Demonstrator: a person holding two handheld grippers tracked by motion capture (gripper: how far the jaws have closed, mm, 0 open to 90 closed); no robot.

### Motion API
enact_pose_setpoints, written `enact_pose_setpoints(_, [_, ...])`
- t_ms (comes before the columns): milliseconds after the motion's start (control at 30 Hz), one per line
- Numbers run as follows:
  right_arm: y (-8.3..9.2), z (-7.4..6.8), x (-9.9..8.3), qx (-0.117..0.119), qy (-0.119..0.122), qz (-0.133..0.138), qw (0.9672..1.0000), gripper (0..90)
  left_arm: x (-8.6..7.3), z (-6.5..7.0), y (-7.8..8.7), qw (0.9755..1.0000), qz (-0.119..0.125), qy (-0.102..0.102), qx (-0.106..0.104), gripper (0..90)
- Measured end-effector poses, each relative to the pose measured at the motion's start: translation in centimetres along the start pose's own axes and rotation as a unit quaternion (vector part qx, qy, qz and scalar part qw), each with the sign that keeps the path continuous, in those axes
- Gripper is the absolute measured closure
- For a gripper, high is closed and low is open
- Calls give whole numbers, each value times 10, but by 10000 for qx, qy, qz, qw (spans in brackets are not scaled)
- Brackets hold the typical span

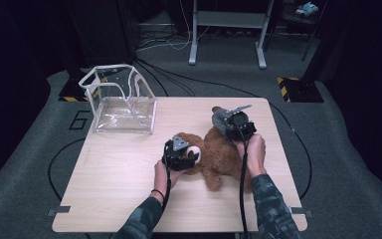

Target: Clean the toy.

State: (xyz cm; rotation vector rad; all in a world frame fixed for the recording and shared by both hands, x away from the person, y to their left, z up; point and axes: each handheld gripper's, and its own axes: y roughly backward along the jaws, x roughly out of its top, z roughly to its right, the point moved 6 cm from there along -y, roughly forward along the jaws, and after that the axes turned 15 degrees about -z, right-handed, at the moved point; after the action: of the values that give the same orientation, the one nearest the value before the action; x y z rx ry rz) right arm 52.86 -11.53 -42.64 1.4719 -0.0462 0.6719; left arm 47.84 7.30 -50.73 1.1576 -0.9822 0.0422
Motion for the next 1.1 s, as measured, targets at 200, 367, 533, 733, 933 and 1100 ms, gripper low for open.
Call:
enact_pose_setpoints(200, [27,12,-15,-135,-48,-134,9998,706,1,0,0,10000,-18,-12,23,455])
enact_pose_setpoints(367, [1,7,-21,-90,50,-529,9985,704,0,1,0,10000,-28,-77,56,454])
enact_pose_setpoints(533, [-13,-10,-7,-18,68,-331,9994,704,-1,1,0,9999,6,-117,63,455])
enact_pose_setpoints(733, [-27,-33,13,136,253,-273,9992,705,-2,1,0,9997,-26,-208,101,455])
enact_pose_setpoints(933, [-40,-61,28,897,416,-411,9943,705,-2,2,0,9998,-29,-192,84,455])
enact_pose_setpoints(1100, [-28,-66,27,1284,522,-347,9897,705,-2,1,0,9998,-36,-169,52,455])
